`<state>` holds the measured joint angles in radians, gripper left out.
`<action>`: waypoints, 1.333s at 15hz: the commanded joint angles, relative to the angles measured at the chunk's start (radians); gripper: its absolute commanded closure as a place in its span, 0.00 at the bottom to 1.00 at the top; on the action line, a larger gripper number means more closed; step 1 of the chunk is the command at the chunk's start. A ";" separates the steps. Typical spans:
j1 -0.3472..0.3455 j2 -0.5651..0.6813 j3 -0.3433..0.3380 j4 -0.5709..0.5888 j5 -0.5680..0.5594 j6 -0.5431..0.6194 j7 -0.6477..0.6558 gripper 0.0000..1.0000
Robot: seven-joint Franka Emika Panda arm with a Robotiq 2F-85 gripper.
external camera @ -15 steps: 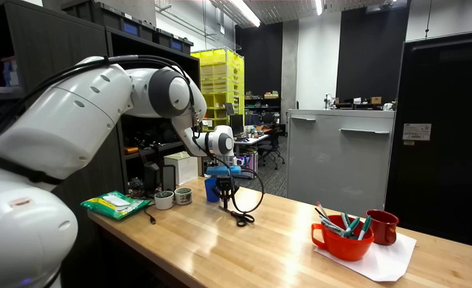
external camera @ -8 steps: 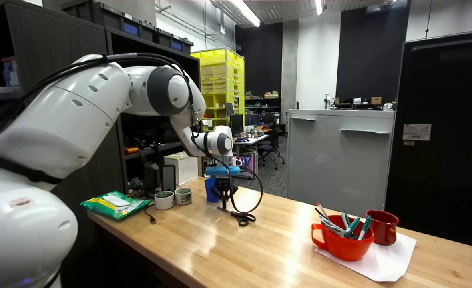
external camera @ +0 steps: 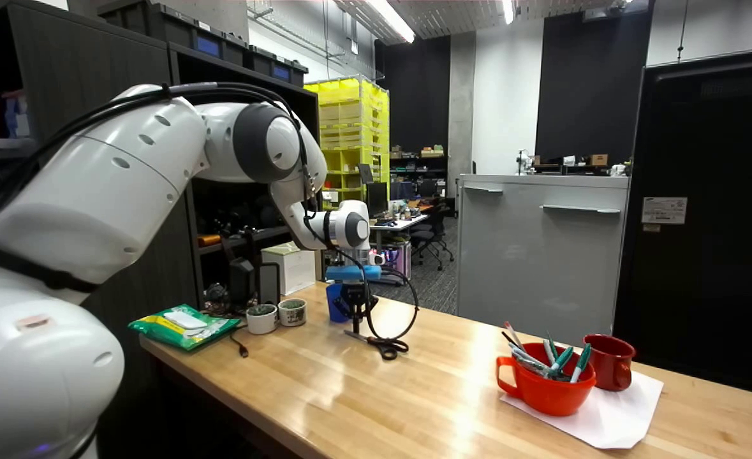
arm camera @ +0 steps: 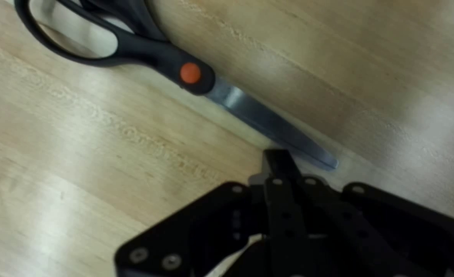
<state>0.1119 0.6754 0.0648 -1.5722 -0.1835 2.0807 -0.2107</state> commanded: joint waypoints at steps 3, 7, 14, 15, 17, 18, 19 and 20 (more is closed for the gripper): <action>0.007 -0.050 0.000 -0.055 -0.021 0.061 0.014 1.00; 0.006 -0.074 -0.009 -0.060 -0.026 0.143 0.020 1.00; -0.013 -0.244 -0.017 -0.182 -0.013 0.253 0.020 1.00; -0.015 -0.281 -0.021 -0.218 -0.015 0.263 0.030 1.00; -0.027 -0.368 -0.028 -0.310 0.000 0.266 0.069 1.00; -0.034 -0.412 -0.036 -0.363 0.004 0.277 0.101 1.00; -0.043 -0.451 -0.041 -0.410 0.011 0.286 0.127 1.00; -0.050 -0.489 -0.050 -0.458 0.012 0.301 0.159 1.00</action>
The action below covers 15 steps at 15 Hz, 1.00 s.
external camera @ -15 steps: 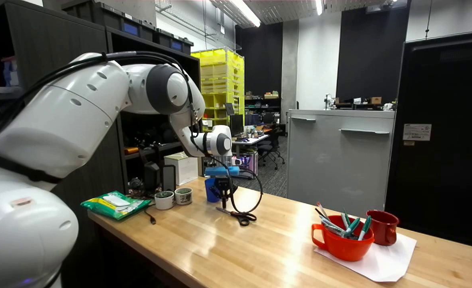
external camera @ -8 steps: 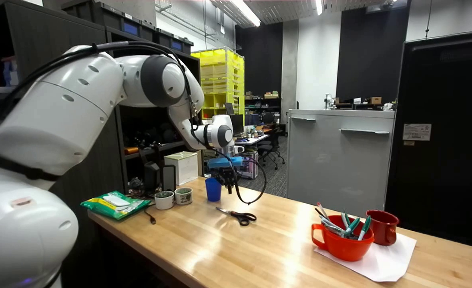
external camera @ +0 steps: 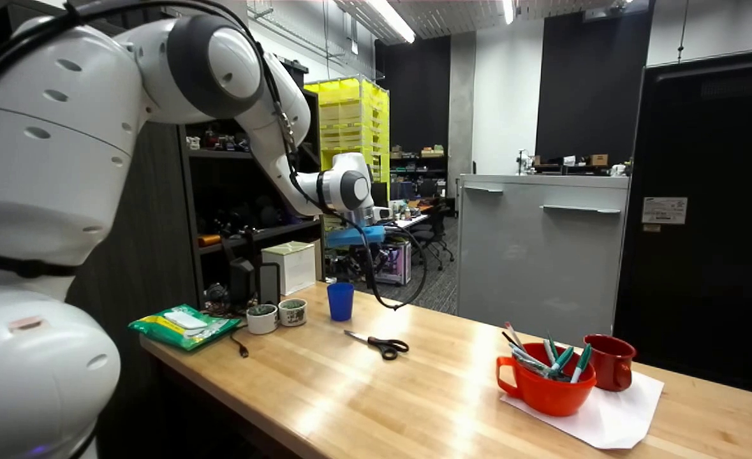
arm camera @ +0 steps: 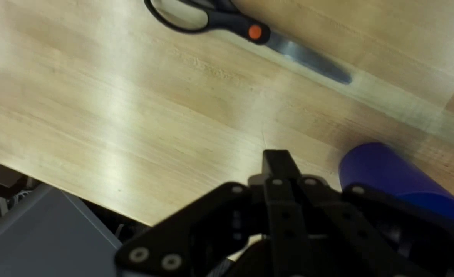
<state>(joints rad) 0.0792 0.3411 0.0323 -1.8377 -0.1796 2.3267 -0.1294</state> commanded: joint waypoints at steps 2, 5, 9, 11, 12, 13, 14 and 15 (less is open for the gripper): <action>-0.040 -0.233 -0.034 -0.297 0.023 0.091 0.127 1.00; -0.071 -0.338 -0.063 -0.449 0.021 0.183 0.217 1.00; -0.111 -0.464 -0.081 -0.608 0.084 0.215 0.177 1.00; -0.118 -0.523 -0.090 -0.659 0.129 0.184 0.126 0.73; -0.121 -0.551 -0.095 -0.674 0.144 0.164 0.103 0.69; -0.123 -0.575 -0.101 -0.683 0.153 0.140 0.084 0.64; -0.126 -0.599 -0.106 -0.683 0.153 0.097 0.065 0.56; -0.129 -0.618 -0.112 -0.681 0.150 0.061 0.048 0.50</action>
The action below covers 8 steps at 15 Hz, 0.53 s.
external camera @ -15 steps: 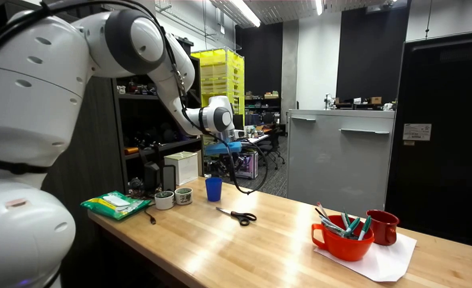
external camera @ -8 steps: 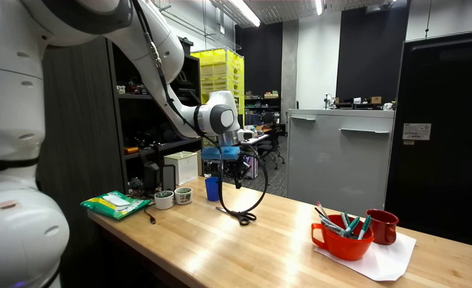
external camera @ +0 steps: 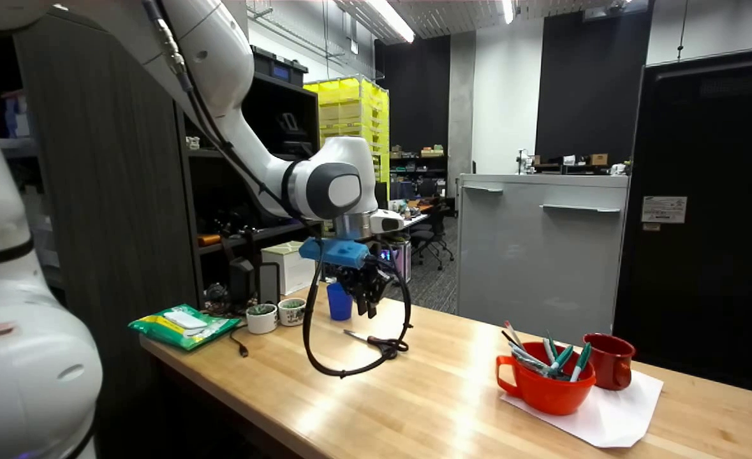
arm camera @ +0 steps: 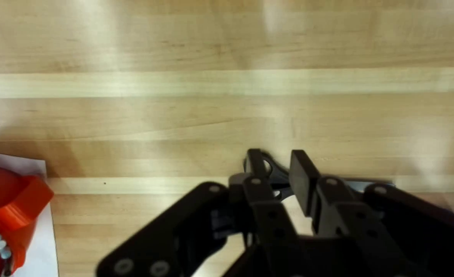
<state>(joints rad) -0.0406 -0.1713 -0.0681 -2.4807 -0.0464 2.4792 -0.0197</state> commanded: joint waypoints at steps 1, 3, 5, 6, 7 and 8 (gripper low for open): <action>-0.014 -0.124 -0.016 -0.027 0.004 -0.144 -0.072 0.44; -0.027 -0.145 -0.022 -0.006 -0.025 -0.223 -0.089 0.30; -0.038 -0.162 -0.026 -0.002 -0.062 -0.267 -0.116 0.16; -0.043 -0.171 -0.028 -0.003 -0.078 -0.279 -0.129 0.10; -0.047 -0.180 -0.031 -0.009 -0.095 -0.282 -0.143 0.02; -0.050 -0.188 -0.032 -0.016 -0.110 -0.285 -0.155 0.01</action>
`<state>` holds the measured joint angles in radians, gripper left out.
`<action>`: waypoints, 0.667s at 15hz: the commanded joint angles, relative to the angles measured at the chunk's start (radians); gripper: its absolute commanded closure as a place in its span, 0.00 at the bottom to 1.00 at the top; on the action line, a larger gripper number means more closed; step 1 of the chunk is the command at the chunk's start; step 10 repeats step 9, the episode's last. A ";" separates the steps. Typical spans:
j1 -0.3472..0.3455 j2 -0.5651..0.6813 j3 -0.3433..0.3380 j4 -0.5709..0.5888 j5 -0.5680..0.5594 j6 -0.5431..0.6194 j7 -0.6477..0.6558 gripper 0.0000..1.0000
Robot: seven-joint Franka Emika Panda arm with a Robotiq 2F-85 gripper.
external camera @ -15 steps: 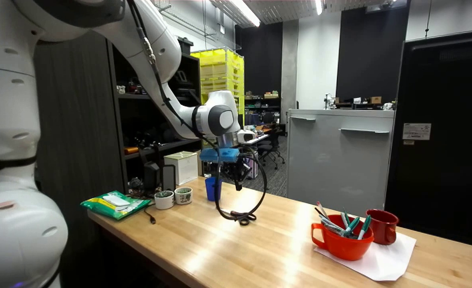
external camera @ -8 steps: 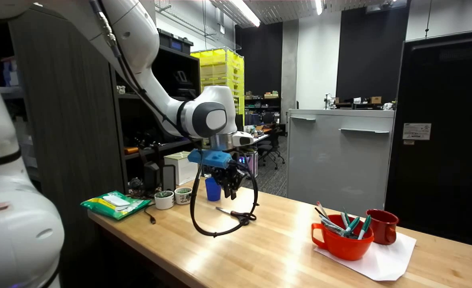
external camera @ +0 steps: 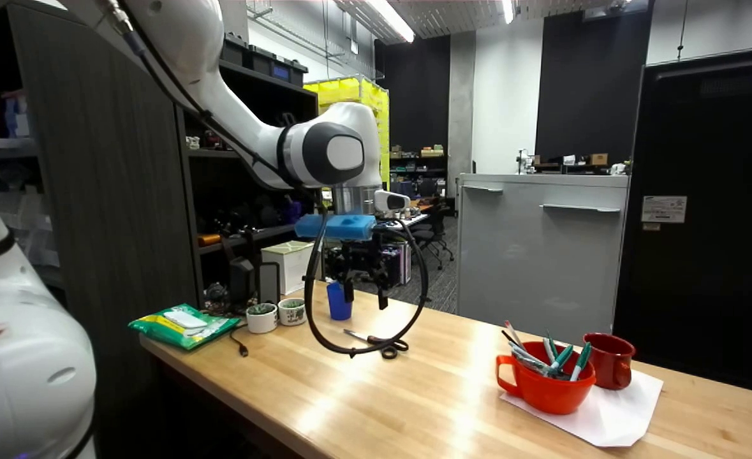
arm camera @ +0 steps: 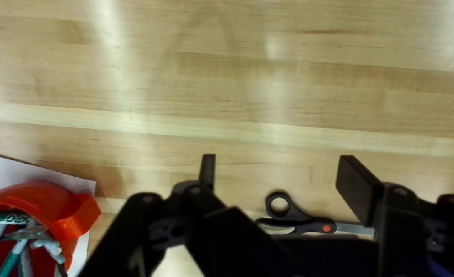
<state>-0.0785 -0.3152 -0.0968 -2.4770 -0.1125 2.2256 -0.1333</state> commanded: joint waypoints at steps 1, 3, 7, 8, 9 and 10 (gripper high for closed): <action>-0.016 -0.051 -0.004 -0.028 -0.059 -0.030 -0.048 0.00; -0.017 -0.062 -0.008 -0.041 -0.077 -0.018 -0.066 0.00; -0.012 -0.023 -0.011 -0.017 -0.058 -0.013 -0.061 0.00; -0.012 -0.024 -0.012 -0.018 -0.058 -0.013 -0.064 0.00; -0.012 -0.024 -0.013 -0.019 -0.058 -0.013 -0.067 0.00; -0.012 -0.024 -0.013 -0.019 -0.058 -0.013 -0.067 0.00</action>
